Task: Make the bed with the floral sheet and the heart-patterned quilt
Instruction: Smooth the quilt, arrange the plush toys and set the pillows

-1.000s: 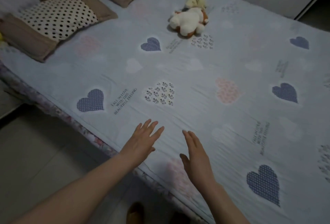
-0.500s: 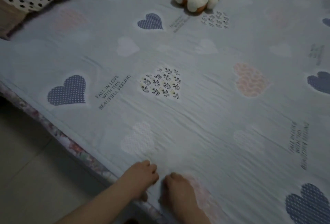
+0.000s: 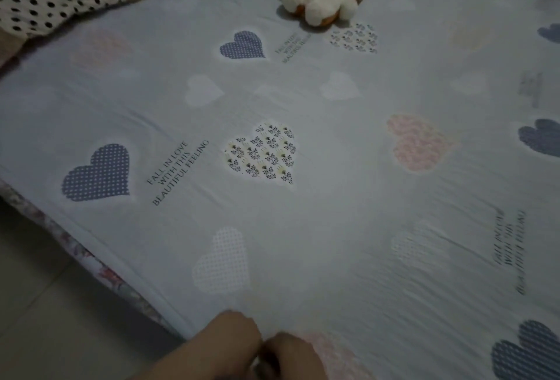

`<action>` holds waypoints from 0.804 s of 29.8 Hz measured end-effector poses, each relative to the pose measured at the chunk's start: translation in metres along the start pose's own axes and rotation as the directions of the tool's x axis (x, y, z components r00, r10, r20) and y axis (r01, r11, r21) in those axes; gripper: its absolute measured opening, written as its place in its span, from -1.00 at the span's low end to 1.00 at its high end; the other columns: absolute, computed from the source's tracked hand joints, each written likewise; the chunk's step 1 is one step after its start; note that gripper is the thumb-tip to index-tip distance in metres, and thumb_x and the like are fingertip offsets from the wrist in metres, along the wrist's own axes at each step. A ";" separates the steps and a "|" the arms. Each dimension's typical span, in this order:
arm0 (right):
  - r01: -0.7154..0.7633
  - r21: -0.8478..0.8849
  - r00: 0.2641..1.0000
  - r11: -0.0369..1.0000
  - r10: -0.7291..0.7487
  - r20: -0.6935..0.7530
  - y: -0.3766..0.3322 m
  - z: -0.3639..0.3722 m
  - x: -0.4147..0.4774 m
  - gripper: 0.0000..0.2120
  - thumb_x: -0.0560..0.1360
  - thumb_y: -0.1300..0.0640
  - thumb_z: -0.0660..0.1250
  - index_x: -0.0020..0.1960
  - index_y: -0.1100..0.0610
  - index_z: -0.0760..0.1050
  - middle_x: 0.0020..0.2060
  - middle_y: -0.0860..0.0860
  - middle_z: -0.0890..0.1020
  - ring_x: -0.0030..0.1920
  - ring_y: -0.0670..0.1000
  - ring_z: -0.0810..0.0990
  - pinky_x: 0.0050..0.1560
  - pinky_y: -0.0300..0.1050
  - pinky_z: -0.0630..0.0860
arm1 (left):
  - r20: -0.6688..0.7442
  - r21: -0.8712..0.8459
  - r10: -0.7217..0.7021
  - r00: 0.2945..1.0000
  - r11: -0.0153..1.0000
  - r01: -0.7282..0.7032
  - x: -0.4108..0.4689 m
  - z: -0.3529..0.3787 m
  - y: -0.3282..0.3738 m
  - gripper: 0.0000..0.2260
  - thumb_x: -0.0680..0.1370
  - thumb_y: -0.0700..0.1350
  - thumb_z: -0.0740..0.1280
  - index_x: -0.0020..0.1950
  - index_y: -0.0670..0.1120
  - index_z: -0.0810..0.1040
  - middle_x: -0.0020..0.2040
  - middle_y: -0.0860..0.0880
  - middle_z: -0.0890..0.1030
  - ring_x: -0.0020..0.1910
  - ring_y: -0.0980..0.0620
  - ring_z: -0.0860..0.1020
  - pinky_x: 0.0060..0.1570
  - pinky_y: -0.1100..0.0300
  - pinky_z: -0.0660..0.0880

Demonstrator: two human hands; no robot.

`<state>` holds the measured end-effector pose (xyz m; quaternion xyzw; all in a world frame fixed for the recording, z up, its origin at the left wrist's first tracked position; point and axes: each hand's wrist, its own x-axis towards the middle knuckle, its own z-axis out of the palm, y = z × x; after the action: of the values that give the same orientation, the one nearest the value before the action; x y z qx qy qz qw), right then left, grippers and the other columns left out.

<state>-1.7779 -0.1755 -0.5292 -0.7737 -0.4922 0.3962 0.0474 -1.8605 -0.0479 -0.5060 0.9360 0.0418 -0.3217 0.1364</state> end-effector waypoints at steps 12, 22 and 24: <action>0.131 -0.464 0.906 0.876 -0.296 -0.302 0.163 -0.040 -0.013 -0.39 0.56 -0.41 0.04 0.53 -0.19 0.21 0.58 0.03 0.13 0.57 0.26 0.01 0.38 0.49 0.06 | -0.272 0.271 0.190 0.944 0.956 -0.114 0.088 0.001 -0.017 -0.13 0.40 0.59 -0.03 0.60 0.19 -0.05 0.62 -0.09 -0.10 0.55 -0.34 -0.16 0.39 -0.46 -0.10; 0.290 -0.515 0.768 0.807 -0.517 -0.378 0.197 -0.020 -0.081 -0.49 0.57 -0.29 0.18 0.40 -0.05 0.45 0.51 0.08 0.30 0.52 0.24 0.21 0.37 0.46 0.15 | -0.329 0.381 0.603 0.727 0.789 -0.482 0.104 -0.022 0.061 -0.40 0.55 0.39 0.14 0.47 0.06 0.41 0.49 -0.21 0.34 0.52 -0.25 0.21 0.51 -0.22 0.02; 0.124 -0.539 0.813 0.833 -0.397 -0.425 0.242 -0.055 -0.086 -0.41 0.57 -0.34 0.12 0.46 -0.03 0.39 0.53 0.09 0.24 0.54 0.25 0.16 0.38 0.47 0.10 | -0.376 0.391 0.507 0.776 0.846 -0.363 0.133 -0.048 0.086 -0.25 0.52 0.46 0.05 0.58 0.03 0.21 0.57 -0.22 0.17 0.56 -0.27 0.06 0.50 -0.26 -0.01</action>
<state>-1.5833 -0.3508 -0.5548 -0.7597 -0.6487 0.0238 0.0381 -1.7130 -0.1180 -0.5319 0.9781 -0.1954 -0.0490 0.0517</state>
